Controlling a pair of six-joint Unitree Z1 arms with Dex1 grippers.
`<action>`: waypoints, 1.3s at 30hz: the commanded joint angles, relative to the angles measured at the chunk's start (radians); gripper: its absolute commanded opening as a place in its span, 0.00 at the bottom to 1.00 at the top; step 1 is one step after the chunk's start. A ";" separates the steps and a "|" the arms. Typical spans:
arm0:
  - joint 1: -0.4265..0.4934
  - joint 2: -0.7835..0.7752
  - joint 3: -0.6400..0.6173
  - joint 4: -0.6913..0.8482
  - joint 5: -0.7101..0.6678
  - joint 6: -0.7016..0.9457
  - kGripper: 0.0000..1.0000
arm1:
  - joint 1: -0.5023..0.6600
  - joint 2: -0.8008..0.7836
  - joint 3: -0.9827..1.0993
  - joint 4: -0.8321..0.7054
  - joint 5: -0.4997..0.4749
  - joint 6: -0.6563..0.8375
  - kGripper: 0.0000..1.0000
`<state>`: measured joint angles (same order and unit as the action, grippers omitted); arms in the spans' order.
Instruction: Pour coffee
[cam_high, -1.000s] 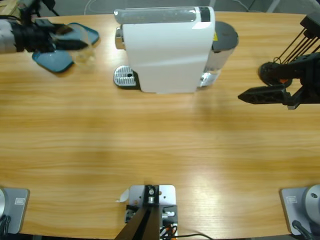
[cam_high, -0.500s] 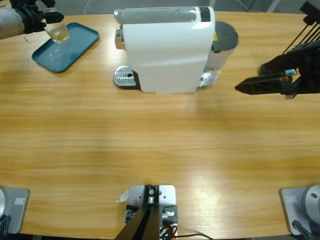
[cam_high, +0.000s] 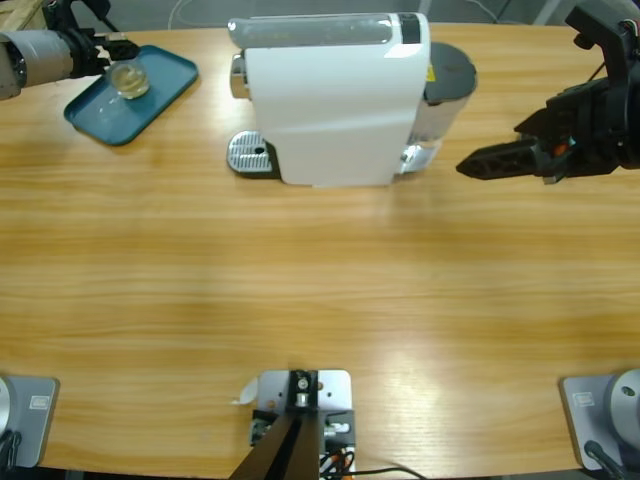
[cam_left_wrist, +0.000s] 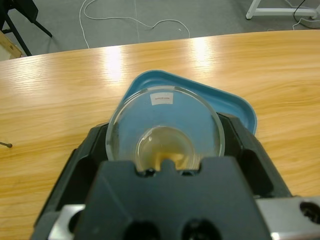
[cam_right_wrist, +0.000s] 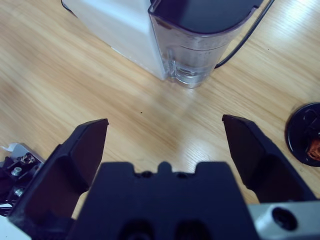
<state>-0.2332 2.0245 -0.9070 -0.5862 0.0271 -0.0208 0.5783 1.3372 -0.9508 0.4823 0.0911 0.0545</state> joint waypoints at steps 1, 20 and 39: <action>-0.006 0.056 -0.028 0.058 0.016 -0.008 0.00 | -0.009 0.038 0.000 -0.010 -0.013 -0.005 1.00; -0.015 0.025 -0.020 0.155 0.015 0.013 1.00 | -0.015 0.028 -0.003 0.008 -0.013 -0.012 1.00; -0.041 -0.631 0.324 0.217 0.012 0.027 1.00 | -0.028 -0.037 0.029 0.071 0.003 -0.019 1.00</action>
<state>-0.2535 1.6488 -0.7109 -0.4861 0.0683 -0.0037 0.5683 1.3150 -0.9519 0.5327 0.0860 0.0470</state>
